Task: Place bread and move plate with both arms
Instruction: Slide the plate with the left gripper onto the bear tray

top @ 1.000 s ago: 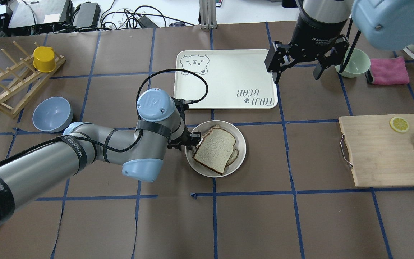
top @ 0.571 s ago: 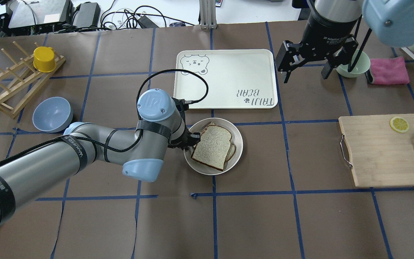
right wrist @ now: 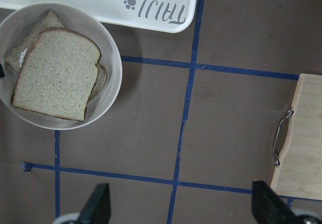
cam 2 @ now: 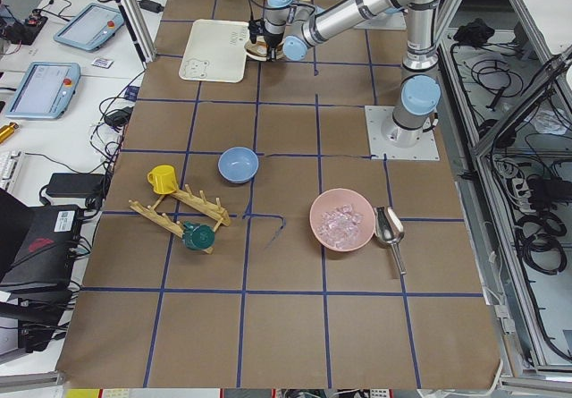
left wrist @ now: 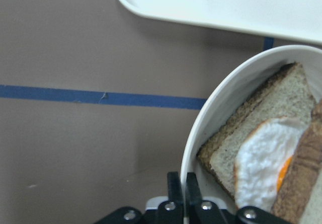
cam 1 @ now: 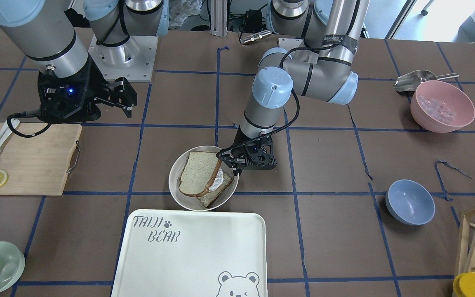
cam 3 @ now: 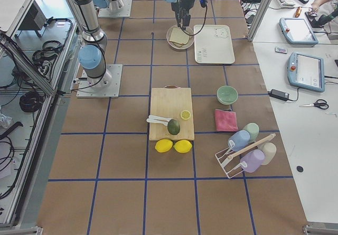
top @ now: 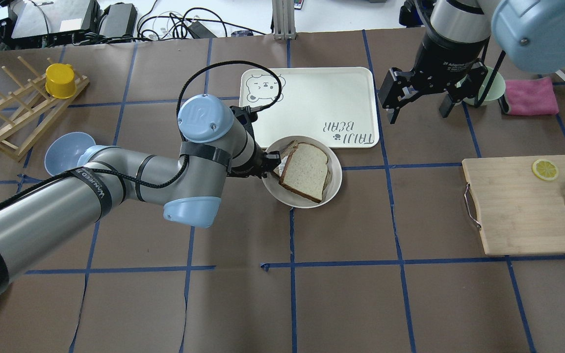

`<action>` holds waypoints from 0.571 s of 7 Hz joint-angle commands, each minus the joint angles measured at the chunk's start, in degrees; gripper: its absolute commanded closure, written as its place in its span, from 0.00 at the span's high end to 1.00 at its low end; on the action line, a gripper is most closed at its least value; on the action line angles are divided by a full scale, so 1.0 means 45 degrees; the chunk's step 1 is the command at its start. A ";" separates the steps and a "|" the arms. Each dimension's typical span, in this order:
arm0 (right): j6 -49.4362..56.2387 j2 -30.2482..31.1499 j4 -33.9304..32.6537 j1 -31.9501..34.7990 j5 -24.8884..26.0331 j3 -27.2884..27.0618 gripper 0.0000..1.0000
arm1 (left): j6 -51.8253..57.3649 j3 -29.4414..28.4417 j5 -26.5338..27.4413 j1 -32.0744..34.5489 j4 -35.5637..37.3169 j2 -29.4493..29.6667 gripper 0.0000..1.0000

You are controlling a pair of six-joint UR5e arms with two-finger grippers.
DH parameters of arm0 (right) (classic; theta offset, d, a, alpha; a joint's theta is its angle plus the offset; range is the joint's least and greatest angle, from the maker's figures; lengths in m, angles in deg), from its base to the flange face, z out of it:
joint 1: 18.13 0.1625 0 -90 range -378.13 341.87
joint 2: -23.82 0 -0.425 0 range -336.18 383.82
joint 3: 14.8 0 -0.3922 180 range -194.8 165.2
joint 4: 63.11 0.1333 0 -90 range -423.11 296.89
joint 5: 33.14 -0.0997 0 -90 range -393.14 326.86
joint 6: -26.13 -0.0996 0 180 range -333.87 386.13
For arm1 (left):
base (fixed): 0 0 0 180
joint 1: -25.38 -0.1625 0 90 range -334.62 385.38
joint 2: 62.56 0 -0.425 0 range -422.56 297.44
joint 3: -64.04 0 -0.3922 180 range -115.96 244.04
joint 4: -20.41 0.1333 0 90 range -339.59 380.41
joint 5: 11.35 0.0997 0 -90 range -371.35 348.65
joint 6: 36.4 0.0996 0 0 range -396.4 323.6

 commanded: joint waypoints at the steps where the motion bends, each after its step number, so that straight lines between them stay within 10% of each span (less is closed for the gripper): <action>1: -0.0037 -0.0037 -0.0039 -0.0001 0.0006 0.0006 1.00 | -0.0234 -0.1466 -0.0440 -0.0105 -0.1052 0.0346 0.00; 4: -0.1434 0.0139 -0.0526 0.0058 0.0709 0.0104 1.00 | -0.0020 -0.3710 -0.1513 -0.1119 -0.2188 0.1397 0.00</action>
